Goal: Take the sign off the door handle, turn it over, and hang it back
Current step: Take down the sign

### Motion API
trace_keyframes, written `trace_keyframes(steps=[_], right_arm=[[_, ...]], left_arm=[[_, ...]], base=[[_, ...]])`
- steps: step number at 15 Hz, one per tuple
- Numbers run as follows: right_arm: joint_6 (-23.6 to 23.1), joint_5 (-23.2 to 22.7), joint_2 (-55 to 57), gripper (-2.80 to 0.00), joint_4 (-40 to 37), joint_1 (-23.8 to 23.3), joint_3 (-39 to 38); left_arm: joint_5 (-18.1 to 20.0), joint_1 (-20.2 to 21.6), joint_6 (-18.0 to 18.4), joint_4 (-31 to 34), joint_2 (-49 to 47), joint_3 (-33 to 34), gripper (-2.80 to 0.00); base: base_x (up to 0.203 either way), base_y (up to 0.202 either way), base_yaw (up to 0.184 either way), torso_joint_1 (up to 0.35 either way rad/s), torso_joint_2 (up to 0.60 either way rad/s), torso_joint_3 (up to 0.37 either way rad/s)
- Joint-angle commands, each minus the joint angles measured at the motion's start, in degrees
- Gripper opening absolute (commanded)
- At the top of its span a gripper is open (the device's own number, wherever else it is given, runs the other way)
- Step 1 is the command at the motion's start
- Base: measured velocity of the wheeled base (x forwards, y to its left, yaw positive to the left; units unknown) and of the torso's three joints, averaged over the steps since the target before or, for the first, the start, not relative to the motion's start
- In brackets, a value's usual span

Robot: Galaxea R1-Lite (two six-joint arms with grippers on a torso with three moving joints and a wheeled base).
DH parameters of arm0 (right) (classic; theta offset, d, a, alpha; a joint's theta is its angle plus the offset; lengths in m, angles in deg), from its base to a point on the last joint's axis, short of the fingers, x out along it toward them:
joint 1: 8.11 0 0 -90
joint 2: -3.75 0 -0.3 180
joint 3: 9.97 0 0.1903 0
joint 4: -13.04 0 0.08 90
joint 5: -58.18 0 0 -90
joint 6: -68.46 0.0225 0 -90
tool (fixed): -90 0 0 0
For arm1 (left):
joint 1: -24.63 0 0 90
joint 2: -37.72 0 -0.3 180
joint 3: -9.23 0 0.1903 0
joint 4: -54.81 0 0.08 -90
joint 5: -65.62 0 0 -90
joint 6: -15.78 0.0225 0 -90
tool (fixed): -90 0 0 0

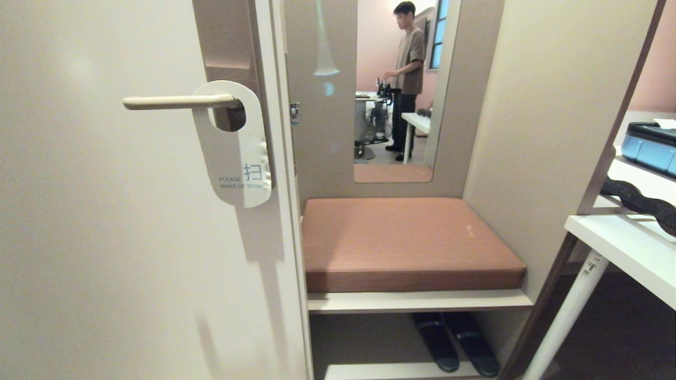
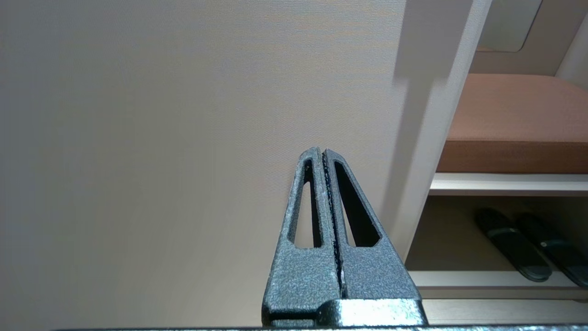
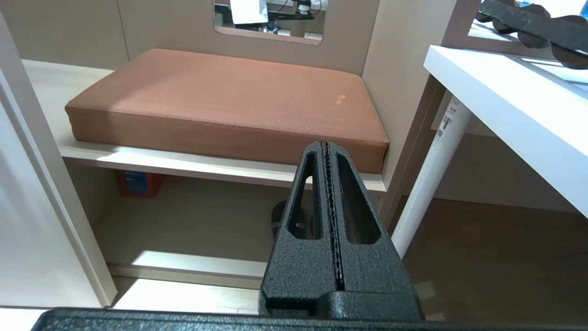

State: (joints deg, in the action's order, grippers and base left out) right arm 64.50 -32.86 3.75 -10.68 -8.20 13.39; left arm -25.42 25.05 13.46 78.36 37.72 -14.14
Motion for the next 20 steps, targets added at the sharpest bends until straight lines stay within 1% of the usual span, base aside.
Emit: trace_keyframes(steps=[1,18,20], right_arm=[[0.01,-0.01,0.00,-2.80,0.00,0.01,0.00],[0.01,-0.01,0.00,-2.80,0.00,0.01,0.00],[0.01,-0.01,0.00,-2.80,0.03,0.01,0.00]], left_arm=[[-0.02,0.02,-0.06,-0.01,0.00,0.00,-2.80],[-0.02,0.02,-0.05,-0.01,0.00,0.00,-2.80],[0.16,0.02,0.49,-0.01,0.00,0.00,-2.80]], base=[[0.000,0.000,0.000,0.000,0.00,0.000],[0.000,0.000,0.000,0.000,0.00,0.000],[0.000,0.000,0.000,0.000,0.00,0.000]])
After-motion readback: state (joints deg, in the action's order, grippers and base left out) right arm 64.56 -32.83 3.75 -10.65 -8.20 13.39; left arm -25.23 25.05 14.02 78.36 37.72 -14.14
